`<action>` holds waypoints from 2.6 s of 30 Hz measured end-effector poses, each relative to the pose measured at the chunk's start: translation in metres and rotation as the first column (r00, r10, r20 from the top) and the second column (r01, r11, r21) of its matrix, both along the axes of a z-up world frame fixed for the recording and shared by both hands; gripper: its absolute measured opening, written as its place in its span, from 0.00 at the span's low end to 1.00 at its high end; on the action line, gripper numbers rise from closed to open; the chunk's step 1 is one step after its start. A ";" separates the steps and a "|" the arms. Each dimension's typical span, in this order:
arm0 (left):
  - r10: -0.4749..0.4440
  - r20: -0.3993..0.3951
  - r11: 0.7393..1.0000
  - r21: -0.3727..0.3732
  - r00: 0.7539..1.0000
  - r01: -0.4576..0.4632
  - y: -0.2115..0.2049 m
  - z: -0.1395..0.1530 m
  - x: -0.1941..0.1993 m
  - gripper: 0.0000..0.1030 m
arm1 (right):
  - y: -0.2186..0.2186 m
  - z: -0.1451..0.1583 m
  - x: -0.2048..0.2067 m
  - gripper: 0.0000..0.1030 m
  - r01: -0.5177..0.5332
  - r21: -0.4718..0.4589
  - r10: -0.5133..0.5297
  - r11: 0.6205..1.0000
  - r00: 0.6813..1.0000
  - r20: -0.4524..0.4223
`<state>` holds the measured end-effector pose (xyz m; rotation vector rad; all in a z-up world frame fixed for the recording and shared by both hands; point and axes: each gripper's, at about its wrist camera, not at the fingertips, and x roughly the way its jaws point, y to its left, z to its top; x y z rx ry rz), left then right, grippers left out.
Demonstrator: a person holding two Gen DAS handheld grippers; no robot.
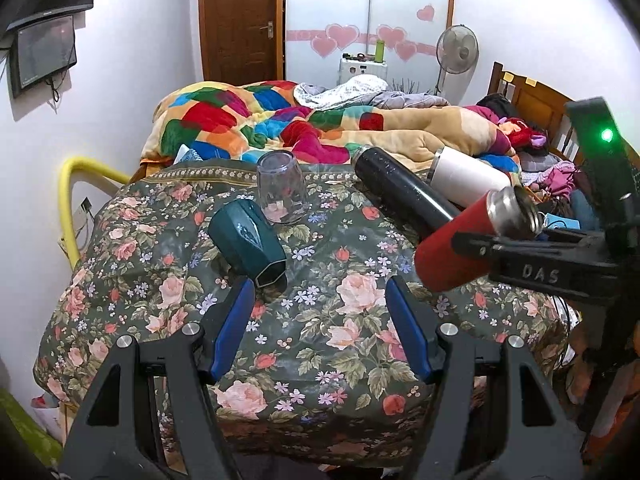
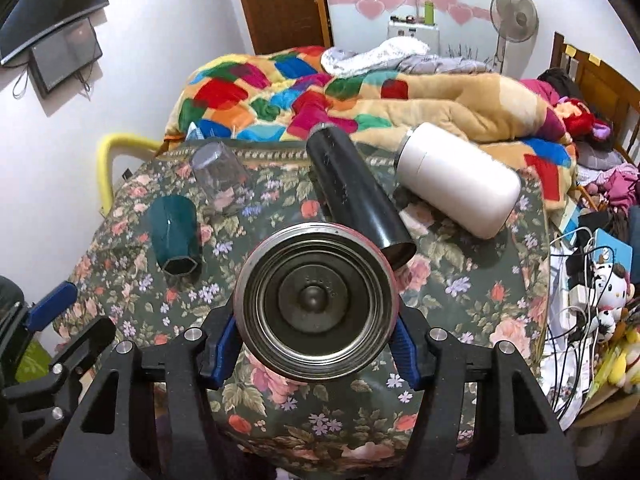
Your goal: Flip cup upright
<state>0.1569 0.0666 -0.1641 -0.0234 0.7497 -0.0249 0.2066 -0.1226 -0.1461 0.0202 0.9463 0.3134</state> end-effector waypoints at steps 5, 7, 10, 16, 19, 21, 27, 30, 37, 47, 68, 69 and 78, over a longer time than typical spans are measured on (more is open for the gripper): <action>0.003 -0.012 1.000 0.002 1.000 -0.003 0.000 -0.005 0.003 0.65 | 0.004 -0.013 0.001 0.57 -0.019 -0.021 0.018 1.000 0.999 -0.037; 0.005 -0.015 1.000 0.001 1.000 -0.005 0.001 -0.006 0.004 0.65 | 0.007 -0.018 0.003 0.57 -0.029 -0.028 0.027 0.999 0.998 -0.052; 0.008 -0.021 1.000 -0.003 1.000 -0.008 0.002 -0.009 0.005 0.65 | 0.013 -0.027 0.007 0.57 -0.046 -0.036 0.043 0.998 0.996 -0.078; 0.014 -0.029 1.000 -0.011 0.999 -0.015 0.005 -0.011 0.010 0.65 | 0.023 -0.029 0.013 0.57 -0.073 -0.069 0.068 0.995 0.995 -0.066; 0.014 -0.027 1.000 -0.013 1.000 -0.015 0.006 -0.011 0.011 0.65 | 0.023 -0.030 0.018 0.58 -0.076 -0.051 0.072 0.996 0.994 -0.087; 0.013 -0.026 1.000 -0.015 1.000 -0.014 0.006 -0.010 0.012 0.65 | 0.022 -0.033 0.020 0.59 -0.084 -0.034 0.080 0.996 0.991 -0.111; 0.010 -0.016 1.000 -0.012 1.000 -0.010 0.003 -0.004 0.009 0.65 | 0.022 -0.031 0.013 0.61 -0.109 -0.018 0.105 0.994 0.984 -0.141; 0.009 -0.009 1.000 -0.007 1.000 -0.009 0.001 -0.001 0.006 0.65 | 0.019 -0.025 0.007 0.61 -0.117 -0.021 0.114 0.993 0.985 -0.129; -0.007 0.039 1.000 -0.015 0.999 0.008 -0.012 0.025 -0.012 0.65 | -0.001 0.015 -0.022 0.62 -0.113 -0.001 0.113 0.994 0.993 -0.032; -0.044 0.300 0.998 -0.026 0.953 0.054 -0.034 0.119 -0.077 0.66 | -0.055 0.138 -0.111 0.62 -0.032 0.100 -0.008 0.994 0.927 0.375; 0.021 0.592 1.000 0.003 0.806 -0.028 -0.055 0.179 -0.195 1.00 | -0.063 0.189 -0.229 1.00 0.097 0.140 -0.169 0.985 0.673 0.720; 0.026 0.592 1.000 0.000 0.806 -0.032 -0.054 0.178 -0.196 1.00 | -0.063 0.187 -0.230 1.00 0.096 0.136 -0.165 0.986 0.677 0.717; 0.037 0.594 0.999 -0.002 0.804 -0.045 -0.054 0.178 -0.200 1.00 | -0.070 0.183 -0.244 1.00 0.093 0.125 -0.155 0.988 0.676 0.721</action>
